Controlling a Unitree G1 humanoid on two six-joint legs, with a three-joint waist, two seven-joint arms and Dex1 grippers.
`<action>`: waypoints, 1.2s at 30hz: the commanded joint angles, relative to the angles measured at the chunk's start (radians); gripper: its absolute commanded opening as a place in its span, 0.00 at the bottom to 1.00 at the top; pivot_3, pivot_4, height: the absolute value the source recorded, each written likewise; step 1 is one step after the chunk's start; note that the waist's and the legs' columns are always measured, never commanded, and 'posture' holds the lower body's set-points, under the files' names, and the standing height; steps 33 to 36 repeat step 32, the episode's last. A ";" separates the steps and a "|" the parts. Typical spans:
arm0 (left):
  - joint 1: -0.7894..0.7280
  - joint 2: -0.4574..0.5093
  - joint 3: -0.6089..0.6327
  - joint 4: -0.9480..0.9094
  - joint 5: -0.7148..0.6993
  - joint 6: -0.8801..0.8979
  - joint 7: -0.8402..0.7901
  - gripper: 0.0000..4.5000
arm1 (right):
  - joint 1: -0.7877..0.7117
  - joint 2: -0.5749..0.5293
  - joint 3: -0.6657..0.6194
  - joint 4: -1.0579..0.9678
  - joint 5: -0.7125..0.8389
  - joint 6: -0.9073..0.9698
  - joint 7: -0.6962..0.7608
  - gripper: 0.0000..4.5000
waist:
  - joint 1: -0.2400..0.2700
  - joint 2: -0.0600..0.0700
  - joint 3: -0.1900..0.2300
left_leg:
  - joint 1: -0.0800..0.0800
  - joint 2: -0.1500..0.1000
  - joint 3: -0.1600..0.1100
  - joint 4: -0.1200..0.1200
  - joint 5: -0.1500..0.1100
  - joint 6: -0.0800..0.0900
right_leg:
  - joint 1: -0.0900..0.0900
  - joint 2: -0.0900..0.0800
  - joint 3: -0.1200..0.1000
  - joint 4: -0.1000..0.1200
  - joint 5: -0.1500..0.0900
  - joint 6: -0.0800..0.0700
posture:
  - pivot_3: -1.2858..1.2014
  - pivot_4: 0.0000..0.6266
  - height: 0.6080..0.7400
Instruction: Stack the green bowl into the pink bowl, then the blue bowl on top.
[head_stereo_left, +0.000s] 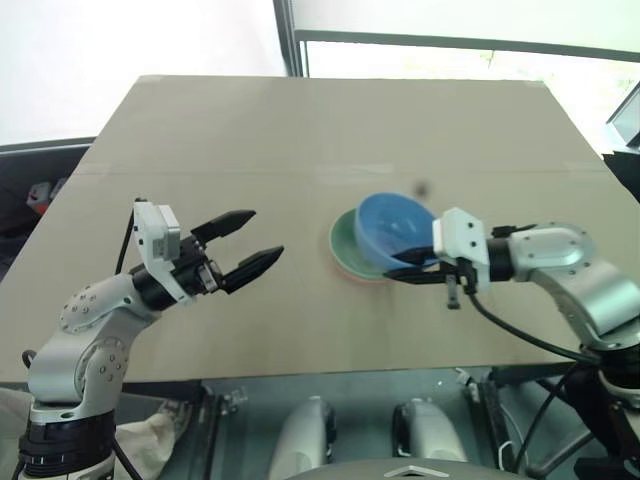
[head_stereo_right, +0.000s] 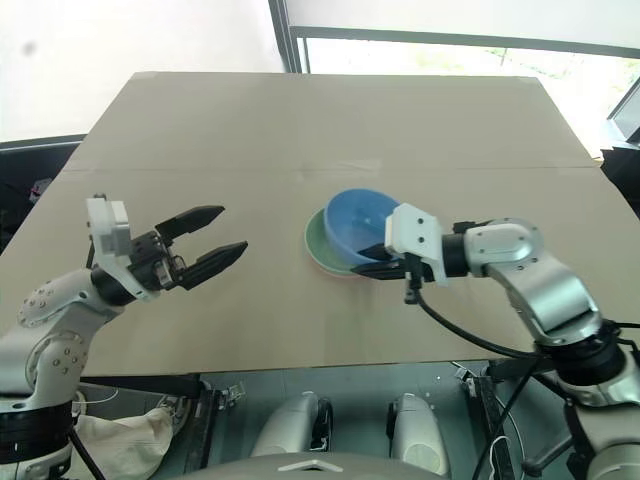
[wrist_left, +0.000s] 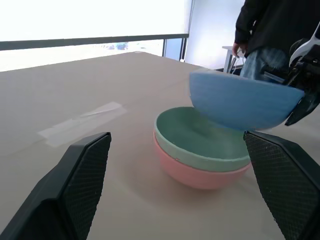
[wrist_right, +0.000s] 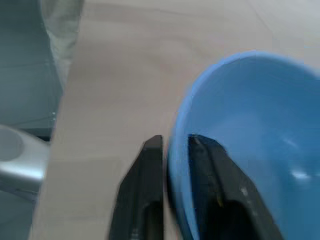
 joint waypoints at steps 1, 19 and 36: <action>-0.014 0.028 0.017 0.000 -0.007 -0.002 -0.023 1.00 | -0.049 0.036 -0.006 0.012 -0.035 -0.025 -0.037 0.53 | 0.001 0.000 0.000 | 0.000 0.000 0.000 0.000 0.000 0.000 | 0.000 0.000 0.000 0.000 0.000 0.000 | 0.52 0.24 1.00; 0.238 0.079 0.208 -0.130 -0.002 -0.019 -0.015 1.00 | 0.217 -0.092 -0.488 -0.190 0.318 0.229 -0.117 0.99 | 0.013 -0.001 0.002 | -0.002 0.000 -0.001 -0.002 0.000 0.000 | 0.000 -0.001 -0.003 -0.005 0.000 0.000 | 0.52 0.24 1.00; 0.205 0.126 0.207 -0.133 -0.042 0.060 0.006 1.00 | 0.411 -0.190 -0.649 0.044 0.210 -0.020 -0.055 0.99 | 0.020 -0.001 0.001 | 0.000 0.001 0.001 -0.001 0.000 0.001 | 0.000 0.000 0.001 -0.003 0.000 0.000 | 0.52 0.24 1.00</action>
